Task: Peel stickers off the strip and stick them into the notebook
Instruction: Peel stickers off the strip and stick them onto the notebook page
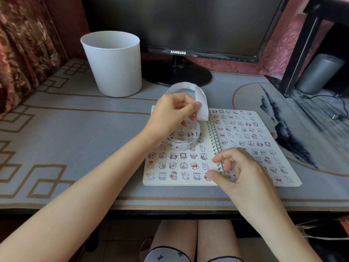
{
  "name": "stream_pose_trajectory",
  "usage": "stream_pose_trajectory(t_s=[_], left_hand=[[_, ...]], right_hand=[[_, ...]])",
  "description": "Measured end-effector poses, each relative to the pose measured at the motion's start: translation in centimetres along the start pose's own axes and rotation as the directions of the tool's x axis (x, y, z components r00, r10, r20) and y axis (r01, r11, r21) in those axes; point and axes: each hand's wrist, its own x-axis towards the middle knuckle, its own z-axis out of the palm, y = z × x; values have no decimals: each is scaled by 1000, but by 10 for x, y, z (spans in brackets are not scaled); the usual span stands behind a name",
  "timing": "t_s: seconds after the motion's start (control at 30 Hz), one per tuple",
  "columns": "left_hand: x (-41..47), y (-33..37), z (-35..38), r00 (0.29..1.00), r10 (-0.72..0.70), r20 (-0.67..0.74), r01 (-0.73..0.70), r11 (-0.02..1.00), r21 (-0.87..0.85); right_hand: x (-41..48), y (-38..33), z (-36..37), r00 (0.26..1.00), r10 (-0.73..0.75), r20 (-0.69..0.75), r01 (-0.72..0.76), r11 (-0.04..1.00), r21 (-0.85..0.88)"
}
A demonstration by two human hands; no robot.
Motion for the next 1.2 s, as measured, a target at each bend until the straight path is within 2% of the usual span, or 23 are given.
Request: stream_pose_trajectory(t_s=[0.2,0.43,0.67,1.1,1.2], left_hand=[[0,1,-1,1000,-3,-1,3,1000,-10],[0,0,-1,1000,-5,-4,5,1000,-3],[0,-1,-1,1000,2,3,-2,1000,5],[1,-2,-3,999,41,7,-42,998,55],[3,-2,-6,999,40,-11,-39,997,67]], right_hand=[[4,7,2,997,77,3,-76,982,170],[7,5,7,999,30,-24,-29,998,58],[7,8,3,998,49,26,-53,986,160],[4,12,-1,996,25,81,-39,982,185],[11,13,-2,998,11,68,-28,964,265]])
